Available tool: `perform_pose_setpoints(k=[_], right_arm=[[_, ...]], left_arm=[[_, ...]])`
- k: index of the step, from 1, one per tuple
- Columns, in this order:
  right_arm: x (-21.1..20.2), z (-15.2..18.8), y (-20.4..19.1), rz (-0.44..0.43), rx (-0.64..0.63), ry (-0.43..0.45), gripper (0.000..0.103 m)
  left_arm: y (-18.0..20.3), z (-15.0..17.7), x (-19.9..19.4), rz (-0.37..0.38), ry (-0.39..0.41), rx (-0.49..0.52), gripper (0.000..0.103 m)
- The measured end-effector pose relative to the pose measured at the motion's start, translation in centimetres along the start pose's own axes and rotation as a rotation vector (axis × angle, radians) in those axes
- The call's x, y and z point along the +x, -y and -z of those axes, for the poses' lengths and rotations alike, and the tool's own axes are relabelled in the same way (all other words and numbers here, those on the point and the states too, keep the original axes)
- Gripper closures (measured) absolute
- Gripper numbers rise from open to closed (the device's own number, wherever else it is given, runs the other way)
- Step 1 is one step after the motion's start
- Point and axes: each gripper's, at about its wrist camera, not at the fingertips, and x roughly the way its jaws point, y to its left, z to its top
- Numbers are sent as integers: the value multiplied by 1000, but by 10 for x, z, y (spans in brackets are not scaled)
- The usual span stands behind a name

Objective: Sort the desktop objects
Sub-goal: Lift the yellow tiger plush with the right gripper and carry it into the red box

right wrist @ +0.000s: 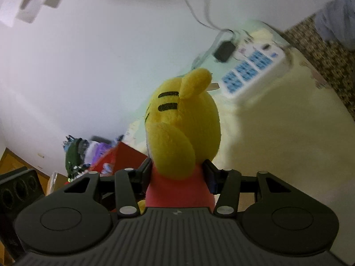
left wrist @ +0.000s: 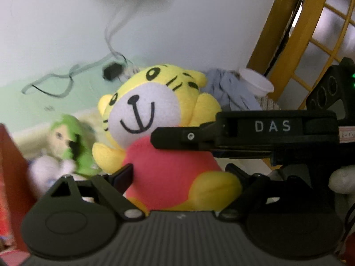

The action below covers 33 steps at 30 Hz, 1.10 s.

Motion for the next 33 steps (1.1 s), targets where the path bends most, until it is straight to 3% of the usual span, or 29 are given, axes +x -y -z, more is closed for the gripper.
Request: perform_pose_setpoints(k=[6, 13, 21, 26, 33], right_arm=[[21, 8, -66, -75, -86, 37, 51], [76, 19, -125, -155, -161, -9, 51], [139, 41, -165, -120, -220, -97, 51], [173, 56, -175, -49, -262, -158, 52], [195, 71, -179, -7, -257, -170, 54]], left_arm=[[-45, 0, -64, -64, 92, -32, 15], [-104, 14, -115, -151, 134, -89, 15], [-161, 34, -124, -207, 89, -140, 17], [-186, 40, -113, -212, 45, -164, 17], [-211, 45, -102, -209, 10, -178, 19]])
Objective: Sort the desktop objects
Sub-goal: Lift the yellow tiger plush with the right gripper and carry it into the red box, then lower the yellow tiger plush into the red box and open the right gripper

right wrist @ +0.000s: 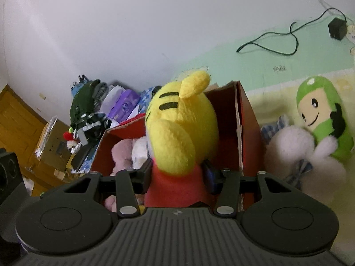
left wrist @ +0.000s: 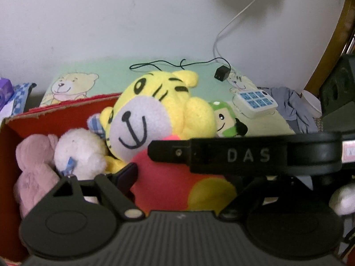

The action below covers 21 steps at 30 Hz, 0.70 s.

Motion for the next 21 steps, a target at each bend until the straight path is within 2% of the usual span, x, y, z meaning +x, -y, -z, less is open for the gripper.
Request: perform_pose_setpoints(k=[7, 11, 17, 21], right_arm=[[8, 1, -15, 54, -49, -22, 53], [13, 5, -27, 130, -119, -39, 52], [11, 7, -27, 190, -109, -15, 53], [-7, 6, -32, 217, -129, 38, 54]], left_arm=[[-6, 2, -4, 18, -12, 1, 18], [-14, 5, 2, 36, -39, -19, 15], [-15, 4, 5, 72, -48, -28, 15], [-5, 0, -3, 116, -10, 0, 17]])
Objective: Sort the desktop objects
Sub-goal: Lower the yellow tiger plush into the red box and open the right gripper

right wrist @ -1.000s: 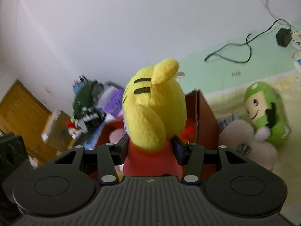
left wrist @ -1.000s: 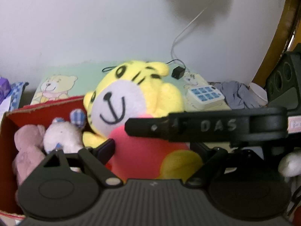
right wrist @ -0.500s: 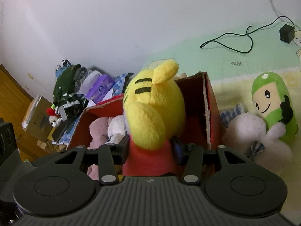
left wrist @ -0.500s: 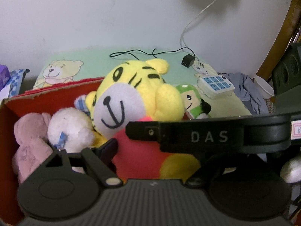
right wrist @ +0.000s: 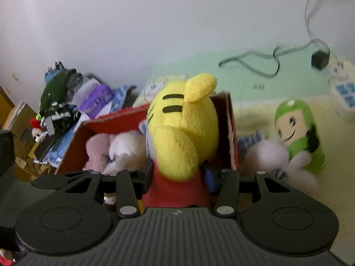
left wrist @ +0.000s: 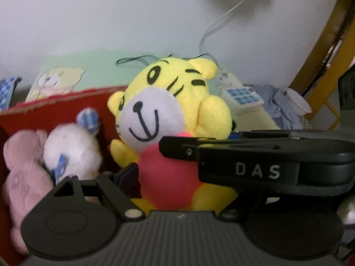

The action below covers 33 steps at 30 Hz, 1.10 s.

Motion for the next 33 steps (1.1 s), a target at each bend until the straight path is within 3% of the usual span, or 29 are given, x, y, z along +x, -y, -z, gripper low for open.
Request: perform_pose_setpoints(k=[5, 9, 12, 19, 22, 23, 25, 28, 33], right_arm=[[-1, -7, -6, 112, -96, -28, 53], [17, -7, -10, 129, -109, -88, 51], [19, -5, -13, 136, -122, -78, 50], [2, -5, -11, 112, -84, -10, 48], [-12, -8, -11, 117, -80, 58, 30], [-18, -9, -11, 132, -84, 97, 31], [-24, -12, -11, 129, -78, 159, 37], [-13, -16, -8, 85, -47, 133, 66], [7, -9, 0, 93, 1, 91, 70]], left_arm=[[-5, -2, 17, 32, -50, -19, 18], [-13, 2, 23, 26, -71, -38, 19], [-13, 2, 23, 18, -70, -19, 18], [-8, -1, 24, 15, -68, 10, 15], [-8, -1, 23, 13, -73, 23, 15], [-7, -1, 23, 14, -71, 29, 16], [-2, -2, 24, 13, -70, 47, 16], [3, -2, 30, 3, -80, 67, 16], [4, -4, 39, -10, -105, 75, 14]])
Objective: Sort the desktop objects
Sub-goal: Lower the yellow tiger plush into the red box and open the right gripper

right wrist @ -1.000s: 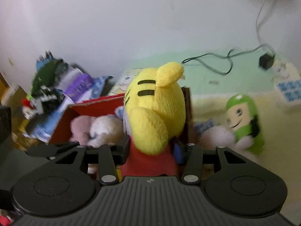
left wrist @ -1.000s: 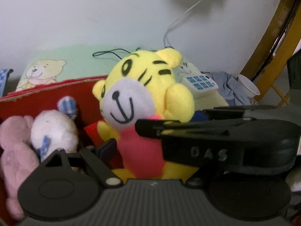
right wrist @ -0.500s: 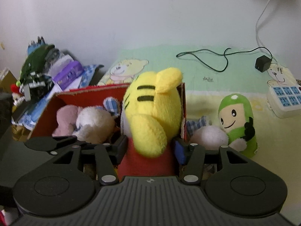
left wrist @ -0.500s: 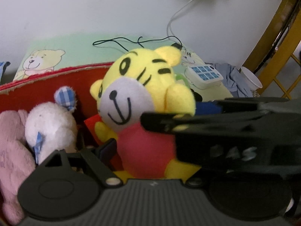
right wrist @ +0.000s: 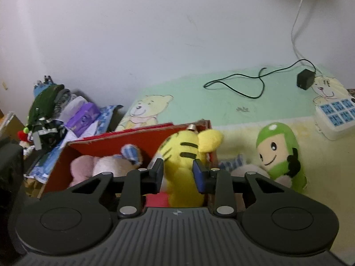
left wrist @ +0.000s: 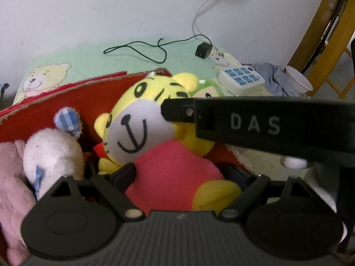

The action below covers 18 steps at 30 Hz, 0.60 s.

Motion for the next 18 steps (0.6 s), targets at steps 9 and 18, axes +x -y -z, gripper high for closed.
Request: perform_pose_setpoints(k=[9, 18], right_arm=[[2, 3, 18, -66, 63, -13, 71], [-24, 10, 38, -160, 117, 16, 61]], left_arm=[[8, -3, 2, -65, -24, 27, 14], [23, -1, -10, -155, -15, 38, 15]])
